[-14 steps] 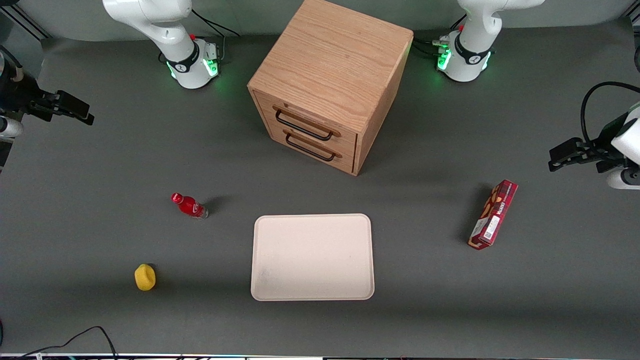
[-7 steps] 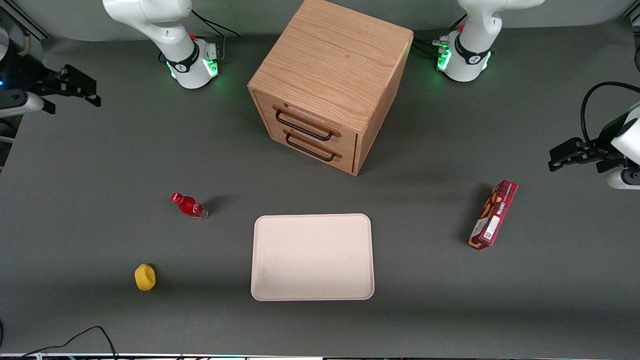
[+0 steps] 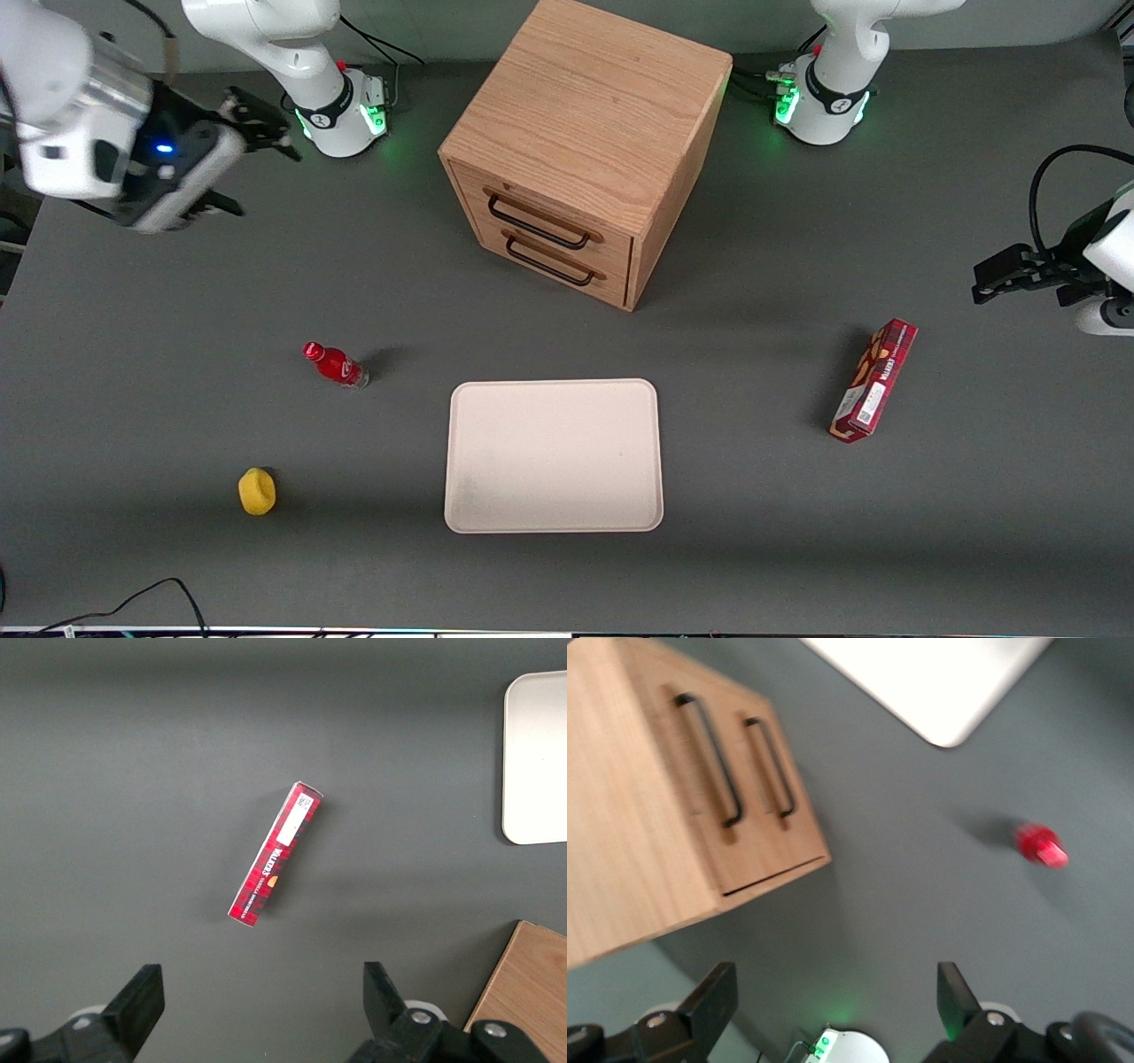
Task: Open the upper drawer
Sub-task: 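Move the right gripper to the upper drawer's black handle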
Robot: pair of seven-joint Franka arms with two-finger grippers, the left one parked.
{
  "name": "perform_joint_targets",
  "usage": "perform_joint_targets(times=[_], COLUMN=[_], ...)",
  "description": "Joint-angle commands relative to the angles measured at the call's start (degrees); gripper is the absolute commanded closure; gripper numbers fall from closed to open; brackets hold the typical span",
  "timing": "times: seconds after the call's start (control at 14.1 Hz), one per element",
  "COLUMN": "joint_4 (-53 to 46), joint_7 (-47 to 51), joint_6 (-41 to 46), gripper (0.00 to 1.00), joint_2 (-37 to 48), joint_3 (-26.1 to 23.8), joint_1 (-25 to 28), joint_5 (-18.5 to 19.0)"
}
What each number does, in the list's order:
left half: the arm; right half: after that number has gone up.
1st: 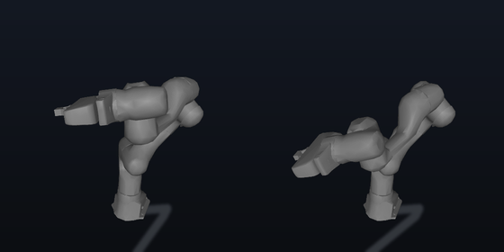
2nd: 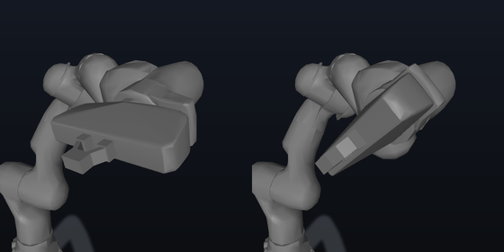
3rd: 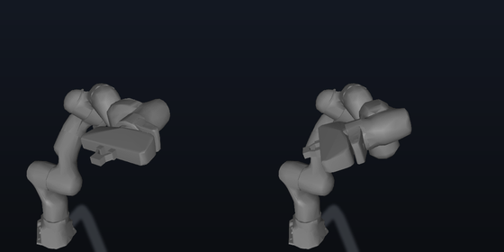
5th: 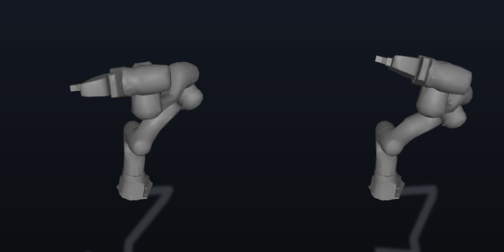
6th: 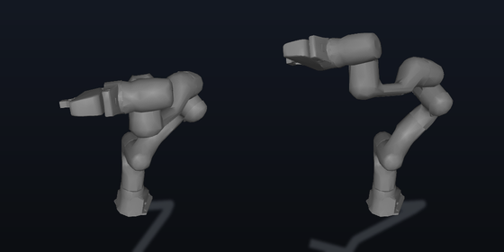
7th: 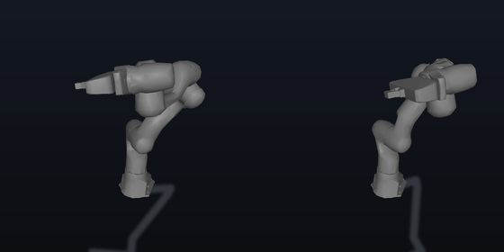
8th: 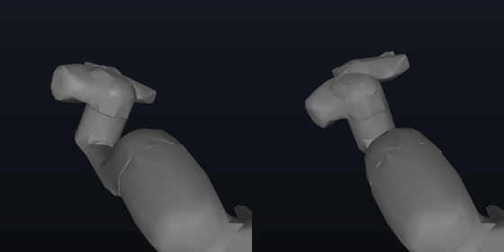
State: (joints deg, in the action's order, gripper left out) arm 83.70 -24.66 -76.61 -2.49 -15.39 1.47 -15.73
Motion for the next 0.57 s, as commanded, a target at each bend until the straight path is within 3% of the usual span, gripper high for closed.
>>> perform_joint_targets(times=[0.0, 0.14, 0.49], joint_4=[-3.72, -3.72, -3.20], joint_7=[-6.53, -6.54, -6.01], joint_6=[0.41, -2.56, -10.92], gripper=[0.00, 0.00, 0.00], joint_2=[-8.04, -12.69, -22.64], joint_3=[-4.19, -6.92, -10.71], joint_1=[-0.15, -0.06, 1.87], joint_5=[-6.04, -8.26, -7.39])
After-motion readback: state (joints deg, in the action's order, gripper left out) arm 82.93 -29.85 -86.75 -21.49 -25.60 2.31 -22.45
